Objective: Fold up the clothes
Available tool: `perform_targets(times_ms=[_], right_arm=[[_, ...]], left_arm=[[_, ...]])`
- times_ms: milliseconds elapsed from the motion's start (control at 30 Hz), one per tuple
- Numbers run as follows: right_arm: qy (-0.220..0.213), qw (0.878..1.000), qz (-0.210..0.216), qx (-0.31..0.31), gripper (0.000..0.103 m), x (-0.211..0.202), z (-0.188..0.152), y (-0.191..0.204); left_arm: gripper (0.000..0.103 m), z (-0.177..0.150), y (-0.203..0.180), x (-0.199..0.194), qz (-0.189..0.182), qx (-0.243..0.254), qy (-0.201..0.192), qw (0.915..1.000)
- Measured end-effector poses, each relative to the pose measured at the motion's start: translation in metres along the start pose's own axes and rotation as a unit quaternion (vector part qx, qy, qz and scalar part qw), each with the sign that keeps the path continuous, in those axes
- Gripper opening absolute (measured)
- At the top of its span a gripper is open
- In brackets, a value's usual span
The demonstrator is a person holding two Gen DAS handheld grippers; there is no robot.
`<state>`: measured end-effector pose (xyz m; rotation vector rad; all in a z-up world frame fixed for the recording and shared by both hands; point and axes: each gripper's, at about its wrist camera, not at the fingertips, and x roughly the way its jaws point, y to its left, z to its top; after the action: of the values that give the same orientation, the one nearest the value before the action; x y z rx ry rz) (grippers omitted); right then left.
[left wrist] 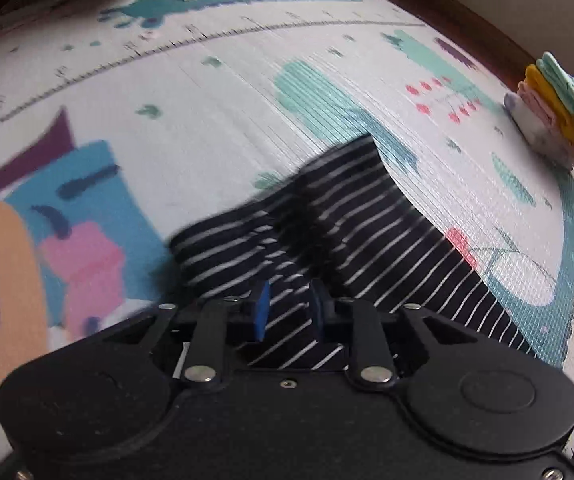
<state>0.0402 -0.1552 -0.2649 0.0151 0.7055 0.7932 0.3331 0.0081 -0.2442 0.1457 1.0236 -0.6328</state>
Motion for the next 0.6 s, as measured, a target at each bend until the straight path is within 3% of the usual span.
perform_targets(times_ms=[100,233,367,467,500,567,600], right_arm=[[0.046,0.998,-0.006,0.045,0.015,0.014,-0.010,-0.013],[0.044,0.996,-0.011,0.078,0.014,0.007,-0.017,-0.022],[0.043,0.995,-0.012,0.084,0.014,0.005,-0.015,-0.022],[0.044,0.996,-0.015,0.079,0.014,0.004,-0.015,-0.021],[0.045,0.996,-0.016,0.078,0.014,0.004,-0.016,-0.021],[0.047,0.995,-0.017,0.082,0.015,0.005,-0.017,-0.021],[0.048,0.995,-0.018,0.083,0.015,0.005,-0.018,-0.021]], left_arm=[[0.024,-0.003,-0.011,0.014,0.002,0.017,-0.002,0.9998],[0.024,0.003,-0.012,-0.010,-0.031,0.026,-0.008,0.9991],[0.024,-0.014,-0.008,-0.032,-0.042,0.067,0.031,0.9964],[0.026,-0.041,-0.001,-0.043,-0.031,0.081,0.086,0.9925],[0.028,-0.051,0.005,-0.052,-0.027,0.089,0.104,0.9902],[0.048,-0.072,0.024,-0.073,-0.020,0.097,0.139,0.9853],[0.048,-0.085,0.038,-0.084,-0.011,0.085,0.159,0.9835]])
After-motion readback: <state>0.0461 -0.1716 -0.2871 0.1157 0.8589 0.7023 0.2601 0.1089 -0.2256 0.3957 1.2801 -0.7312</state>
